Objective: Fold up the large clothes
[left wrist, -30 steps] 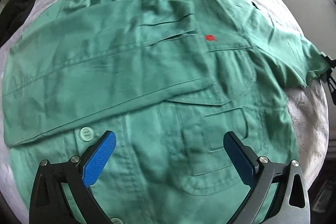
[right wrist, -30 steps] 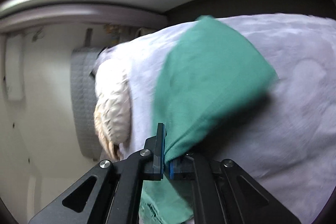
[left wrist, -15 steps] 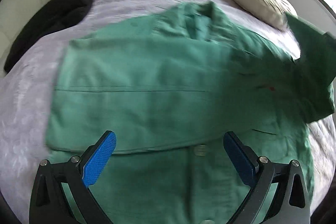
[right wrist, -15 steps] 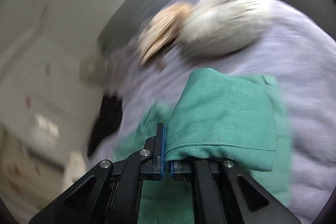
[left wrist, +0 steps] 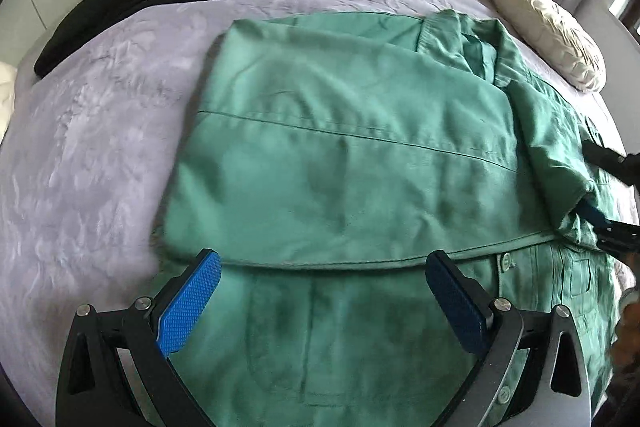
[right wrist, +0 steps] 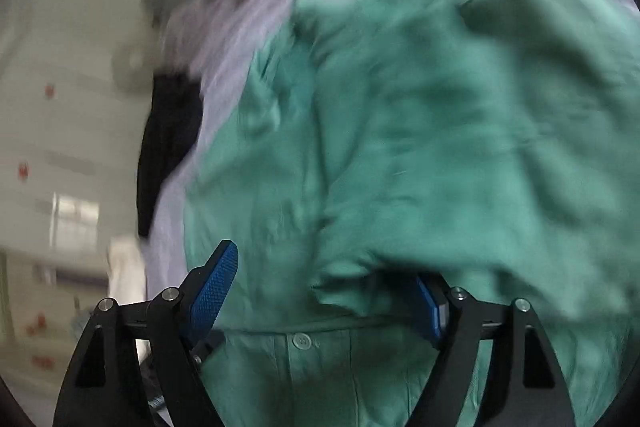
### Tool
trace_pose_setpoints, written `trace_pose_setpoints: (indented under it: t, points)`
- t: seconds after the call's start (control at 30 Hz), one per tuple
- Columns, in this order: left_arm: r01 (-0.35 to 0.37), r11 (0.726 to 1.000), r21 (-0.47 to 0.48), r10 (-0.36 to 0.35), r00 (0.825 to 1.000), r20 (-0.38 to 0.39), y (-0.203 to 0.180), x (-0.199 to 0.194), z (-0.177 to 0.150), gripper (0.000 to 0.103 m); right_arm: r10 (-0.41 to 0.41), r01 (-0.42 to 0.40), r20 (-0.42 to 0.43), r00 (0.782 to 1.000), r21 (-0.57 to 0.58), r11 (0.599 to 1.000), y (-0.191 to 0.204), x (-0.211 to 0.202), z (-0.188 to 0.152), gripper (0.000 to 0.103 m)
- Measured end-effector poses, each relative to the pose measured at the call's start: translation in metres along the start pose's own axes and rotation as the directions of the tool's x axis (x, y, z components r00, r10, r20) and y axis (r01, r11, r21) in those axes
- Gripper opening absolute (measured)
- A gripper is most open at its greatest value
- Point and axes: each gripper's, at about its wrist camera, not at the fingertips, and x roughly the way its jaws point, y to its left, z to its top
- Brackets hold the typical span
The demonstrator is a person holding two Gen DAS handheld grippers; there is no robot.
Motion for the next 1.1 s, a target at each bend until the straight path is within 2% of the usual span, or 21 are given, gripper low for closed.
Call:
trace_pose_setpoints:
  t: [0.03,0.07,0.1,0.13,0.17,0.23,0.3,0.37,0.4,0.43,0.47,0.5,0.57,0.63,0.7,0.73,0.83,0.9,0.97,1.03,1.1]
  points:
    - [0.002,1.000,-0.003,-0.002,1.000,0.000,0.002,-0.001,0.000,0.102,-0.018,0.017,0.038,0.999,0.039,0.999,-0.004,-0.006,0.000,0.077]
    - [0.002,1.000,-0.006,-0.002,1.000,0.002,0.005,-0.002,0.000,0.102,-0.022,0.017,0.069,0.997,0.082,0.997,-0.010,-0.012,0.002,0.049]
    - [0.001,1.000,-0.007,-0.001,1.000,0.005,0.007,-0.004,0.000,0.102,-0.035,0.025,0.089,0.995,0.116,0.993,-0.014,-0.016,0.005,0.027]
    - [-0.001,1.000,-0.009,0.001,1.000,0.011,0.011,-0.006,-0.001,0.102,-0.057,0.045,0.092,0.994,0.127,0.991,-0.014,-0.014,0.011,0.012]
    - [-0.004,1.000,-0.012,0.004,1.000,0.018,0.014,-0.009,-0.001,0.102,-0.084,0.073,0.100,0.991,0.104,0.992,-0.009,-0.013,0.017,0.012]
    - [-0.005,1.000,-0.020,0.006,0.999,0.032,0.024,-0.014,-0.002,0.102,-0.105,0.107,0.115,0.988,-0.013,0.994,0.019,-0.010,0.021,0.012]
    - [-0.010,0.999,-0.031,0.011,0.999,0.037,0.032,-0.015,-0.003,0.102,-0.134,0.160,0.126,0.983,-0.234,0.959,0.063,-0.004,0.014,0.012]
    - [-0.027,0.999,-0.043,0.028,0.999,0.034,0.042,-0.015,-0.003,0.102,-0.168,0.196,0.103,0.980,-0.405,0.893,0.097,0.010,-0.002,0.012]
    - [-0.040,0.998,-0.054,0.042,0.999,0.029,0.048,-0.014,-0.003,0.102,-0.198,0.215,0.087,0.976,-0.486,0.847,0.114,0.026,-0.011,0.012]
    - [-0.048,0.997,-0.063,0.050,0.998,0.027,0.052,-0.014,-0.003,0.102,-0.241,0.240,0.076,0.968,-0.570,0.786,0.127,0.041,-0.026,0.016]
    - [-0.055,0.996,-0.073,0.057,0.998,0.026,0.057,-0.014,-0.003,0.102,-0.273,0.248,0.057,0.960,-0.624,0.741,0.133,0.052,-0.038,0.021]
    - [-0.063,0.994,-0.087,0.065,0.998,0.024,0.062,-0.014,-0.003,0.102,-0.326,0.262,0.034,0.945,-0.677,0.688,0.137,0.067,-0.051,0.025]
    - [-0.062,0.993,-0.098,0.065,0.998,0.020,0.066,-0.012,-0.002,0.102,-0.383,0.265,-0.001,0.924,-0.722,0.639,0.135,0.079,-0.070,0.049]
    - [-0.050,0.994,-0.096,0.051,0.999,0.015,0.064,-0.010,0.001,0.102,-0.363,0.211,-0.061,0.930,-0.722,0.659,0.130,0.080,-0.082,0.060]
    - [-0.014,0.996,-0.084,0.015,1.000,0.010,0.056,-0.008,0.005,0.102,-0.328,0.181,-0.082,0.941,-0.697,0.694,0.121,0.067,-0.087,0.060]
    - [0.012,0.997,-0.077,-0.012,1.000,0.005,0.050,-0.006,0.007,0.102,-0.315,0.171,-0.096,0.944,-0.675,0.718,0.114,0.059,-0.087,0.060]
    - [0.106,0.993,-0.056,-0.108,0.994,-0.018,0.023,0.004,0.017,0.102,-0.279,0.167,-0.134,0.951,-0.538,0.826,0.073,0.021,-0.079,0.060]
    - [0.171,0.985,-0.031,-0.172,0.984,-0.033,0.000,0.013,0.024,0.102,-0.242,0.174,-0.140,0.960,-0.377,0.910,0.032,-0.006,-0.063,0.061]
    - [0.212,0.977,-0.009,-0.212,0.976,-0.047,-0.020,0.020,0.030,0.102,-0.196,0.171,-0.117,0.974,-0.196,0.966,-0.009,-0.038,-0.052,0.061]
    - [0.219,0.976,0.015,-0.217,0.974,-0.068,-0.041,0.031,0.035,0.102,-0.150,0.149,-0.073,0.986,-0.025,0.989,-0.048,-0.062,-0.041,0.061]
    - [0.184,0.982,0.038,-0.181,0.982,-0.059,-0.055,0.033,0.039,0.102,-0.113,0.112,-0.005,0.994,0.156,0.981,-0.090,-0.087,-0.032,0.061]
